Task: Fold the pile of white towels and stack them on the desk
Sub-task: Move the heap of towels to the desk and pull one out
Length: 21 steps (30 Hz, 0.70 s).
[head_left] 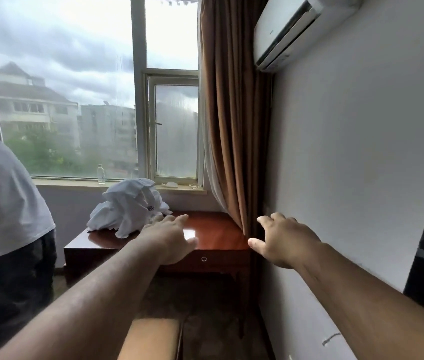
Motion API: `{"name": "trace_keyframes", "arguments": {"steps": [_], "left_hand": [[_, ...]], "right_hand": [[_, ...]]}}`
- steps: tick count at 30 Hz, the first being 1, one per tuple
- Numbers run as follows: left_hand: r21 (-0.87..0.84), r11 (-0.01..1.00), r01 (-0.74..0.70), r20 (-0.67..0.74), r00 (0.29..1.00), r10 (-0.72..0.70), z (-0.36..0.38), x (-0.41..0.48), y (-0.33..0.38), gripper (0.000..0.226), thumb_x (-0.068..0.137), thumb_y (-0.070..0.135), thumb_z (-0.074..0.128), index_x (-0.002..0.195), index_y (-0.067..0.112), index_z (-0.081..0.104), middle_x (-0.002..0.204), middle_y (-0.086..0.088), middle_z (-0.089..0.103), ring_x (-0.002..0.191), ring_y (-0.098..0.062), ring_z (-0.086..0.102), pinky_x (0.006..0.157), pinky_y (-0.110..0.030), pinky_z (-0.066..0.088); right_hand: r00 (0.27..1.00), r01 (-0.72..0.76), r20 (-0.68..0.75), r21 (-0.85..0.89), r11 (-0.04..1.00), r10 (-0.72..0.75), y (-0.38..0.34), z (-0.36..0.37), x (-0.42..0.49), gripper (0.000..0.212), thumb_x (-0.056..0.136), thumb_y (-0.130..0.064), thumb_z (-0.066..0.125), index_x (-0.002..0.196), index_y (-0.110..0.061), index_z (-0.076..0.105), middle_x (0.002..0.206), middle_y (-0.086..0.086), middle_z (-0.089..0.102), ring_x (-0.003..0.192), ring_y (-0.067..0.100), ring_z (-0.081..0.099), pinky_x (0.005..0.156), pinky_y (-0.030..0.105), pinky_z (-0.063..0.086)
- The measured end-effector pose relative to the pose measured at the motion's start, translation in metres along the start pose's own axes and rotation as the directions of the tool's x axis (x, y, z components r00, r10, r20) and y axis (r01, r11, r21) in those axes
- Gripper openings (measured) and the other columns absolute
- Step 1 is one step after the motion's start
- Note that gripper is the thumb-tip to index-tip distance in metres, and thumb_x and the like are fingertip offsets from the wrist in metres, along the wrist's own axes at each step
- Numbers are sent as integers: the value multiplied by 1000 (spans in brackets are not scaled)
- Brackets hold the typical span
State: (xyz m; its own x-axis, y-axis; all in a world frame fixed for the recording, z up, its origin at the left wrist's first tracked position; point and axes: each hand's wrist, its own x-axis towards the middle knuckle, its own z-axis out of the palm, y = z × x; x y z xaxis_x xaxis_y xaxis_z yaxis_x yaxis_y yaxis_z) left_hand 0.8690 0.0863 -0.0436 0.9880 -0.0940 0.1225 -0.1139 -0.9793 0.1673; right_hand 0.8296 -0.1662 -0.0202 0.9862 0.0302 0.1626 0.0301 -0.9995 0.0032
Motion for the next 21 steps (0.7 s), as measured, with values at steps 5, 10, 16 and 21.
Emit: {"name": "trace_keyframes", "arguments": {"steps": [5,10,16,21], "left_hand": [[-67,998,-11,8,1000,11,20,89,-11,81,95,64,44,161,32,10,168,2,16,156,-27,0,123,-50,15],[-66,998,-4,26,1000,6,33,180,-46,81,94,63,45,161,32,10,168,1,16,155,-27,2,121,-48,16],[-32,998,47,26,999,-46,33,265,-102,79,92,63,46,160,33,16,165,-2,26,153,-29,13,119,-49,22],[-24,994,103,18,995,-103,52,307,-146,78,93,62,46,160,34,16,164,0,28,151,-28,18,118,-47,26]], "right_hand": [[999,-26,-23,-11,1000,26,0,12,83,69,98,-65,40,153,-25,32,152,5,39,137,28,41,107,43,42],[1000,-22,6,-37,999,22,-17,30,175,70,96,-67,41,152,-25,34,152,4,39,137,28,42,107,43,41],[999,16,-43,12,1000,-16,-49,35,278,70,95,-68,41,151,-27,36,149,2,44,135,26,44,106,43,42],[997,80,17,-12,997,-80,-84,75,344,68,96,-67,40,151,-27,35,150,2,43,136,26,43,110,44,40]]}}
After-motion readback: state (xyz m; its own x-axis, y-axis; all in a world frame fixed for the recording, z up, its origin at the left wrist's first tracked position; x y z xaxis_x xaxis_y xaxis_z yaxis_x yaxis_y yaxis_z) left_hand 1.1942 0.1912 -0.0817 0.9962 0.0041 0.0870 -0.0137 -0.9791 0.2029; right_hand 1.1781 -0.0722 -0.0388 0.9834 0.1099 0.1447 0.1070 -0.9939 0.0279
